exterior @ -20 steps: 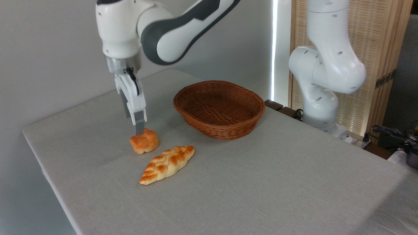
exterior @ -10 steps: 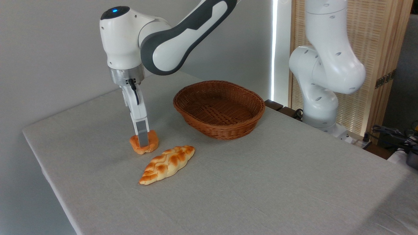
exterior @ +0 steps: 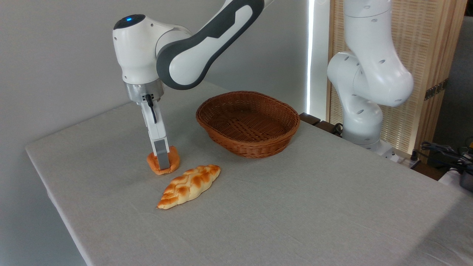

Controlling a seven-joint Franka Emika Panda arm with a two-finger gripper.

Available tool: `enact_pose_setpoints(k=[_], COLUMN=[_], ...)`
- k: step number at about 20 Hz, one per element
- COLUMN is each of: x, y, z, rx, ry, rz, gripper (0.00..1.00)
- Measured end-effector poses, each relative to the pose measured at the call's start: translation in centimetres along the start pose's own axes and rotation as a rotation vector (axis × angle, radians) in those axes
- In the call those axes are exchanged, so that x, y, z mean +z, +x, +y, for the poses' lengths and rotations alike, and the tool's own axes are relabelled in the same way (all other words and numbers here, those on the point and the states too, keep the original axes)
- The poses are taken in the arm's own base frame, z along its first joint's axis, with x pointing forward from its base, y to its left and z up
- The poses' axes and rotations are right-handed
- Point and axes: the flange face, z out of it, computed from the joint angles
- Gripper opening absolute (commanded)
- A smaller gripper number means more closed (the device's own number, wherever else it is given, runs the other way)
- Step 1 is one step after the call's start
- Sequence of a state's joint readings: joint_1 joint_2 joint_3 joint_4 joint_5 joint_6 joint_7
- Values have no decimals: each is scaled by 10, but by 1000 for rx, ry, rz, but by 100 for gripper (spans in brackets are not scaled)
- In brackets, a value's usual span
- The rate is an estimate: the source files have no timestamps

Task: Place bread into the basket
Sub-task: 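Close the gripper fingers around the round bread roll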

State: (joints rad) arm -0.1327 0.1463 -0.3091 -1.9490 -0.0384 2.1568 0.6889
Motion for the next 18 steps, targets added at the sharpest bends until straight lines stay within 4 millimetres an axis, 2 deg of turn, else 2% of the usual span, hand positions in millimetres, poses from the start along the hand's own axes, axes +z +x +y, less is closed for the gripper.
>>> enact_pose_setpoints(k=[5,18], x=[0,-1], y=[0,0], z=[0,0], rx=[0,1], ry=[0,2], rz=[0,2], gripper=[18,18])
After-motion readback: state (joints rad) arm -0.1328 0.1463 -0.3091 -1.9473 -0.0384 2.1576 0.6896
